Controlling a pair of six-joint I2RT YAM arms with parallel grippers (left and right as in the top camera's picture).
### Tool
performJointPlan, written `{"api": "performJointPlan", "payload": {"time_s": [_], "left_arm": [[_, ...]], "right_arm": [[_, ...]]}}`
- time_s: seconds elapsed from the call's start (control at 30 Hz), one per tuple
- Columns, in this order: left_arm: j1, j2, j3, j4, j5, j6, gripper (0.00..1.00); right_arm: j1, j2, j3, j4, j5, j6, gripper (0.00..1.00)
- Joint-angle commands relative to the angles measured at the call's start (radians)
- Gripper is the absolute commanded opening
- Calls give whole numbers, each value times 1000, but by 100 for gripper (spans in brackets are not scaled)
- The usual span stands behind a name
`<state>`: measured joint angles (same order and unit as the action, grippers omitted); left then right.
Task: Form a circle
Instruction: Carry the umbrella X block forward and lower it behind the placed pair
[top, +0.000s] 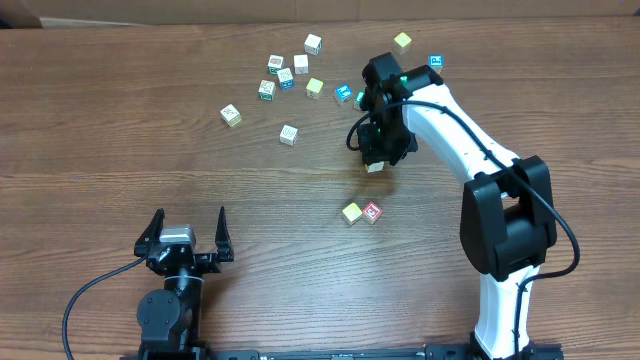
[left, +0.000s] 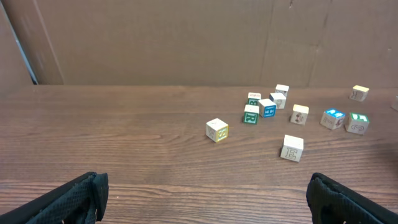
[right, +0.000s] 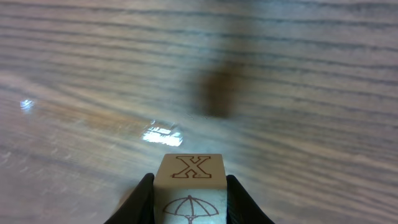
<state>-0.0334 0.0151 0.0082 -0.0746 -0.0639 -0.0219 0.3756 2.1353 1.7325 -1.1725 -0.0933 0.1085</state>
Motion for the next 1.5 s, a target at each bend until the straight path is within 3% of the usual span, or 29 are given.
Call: {"api": "performJointPlan", "payload": {"time_s": [0.0, 0.3, 0.47, 0.87, 1.07, 1.17, 1.33, 1.47], "left_arm": [[-6, -10, -3, 3, 5, 18, 100], [-6, -10, -3, 3, 5, 18, 99], [-6, -10, -3, 3, 5, 18, 100], [-6, -10, -3, 3, 5, 18, 100], [-6, -10, -3, 3, 5, 18, 100], [-6, -10, -3, 3, 5, 18, 100], [-6, -10, -3, 3, 5, 18, 99], [-6, -10, -3, 3, 5, 18, 100]], "right_arm": [[6, -13, -62, 32, 83, 17, 23], [6, -13, -112, 105, 105, -8, 26], [-14, -13, -112, 165, 156, 26, 23], [-56, -13, -112, 130, 9, -39, 24], [-56, -13, -112, 111, 10, -38, 51], [-56, -13, -112, 133, 10, -38, 49], [-56, -13, -112, 139, 9, -34, 34], [-56, -13, -112, 122, 9, -34, 31]]}}
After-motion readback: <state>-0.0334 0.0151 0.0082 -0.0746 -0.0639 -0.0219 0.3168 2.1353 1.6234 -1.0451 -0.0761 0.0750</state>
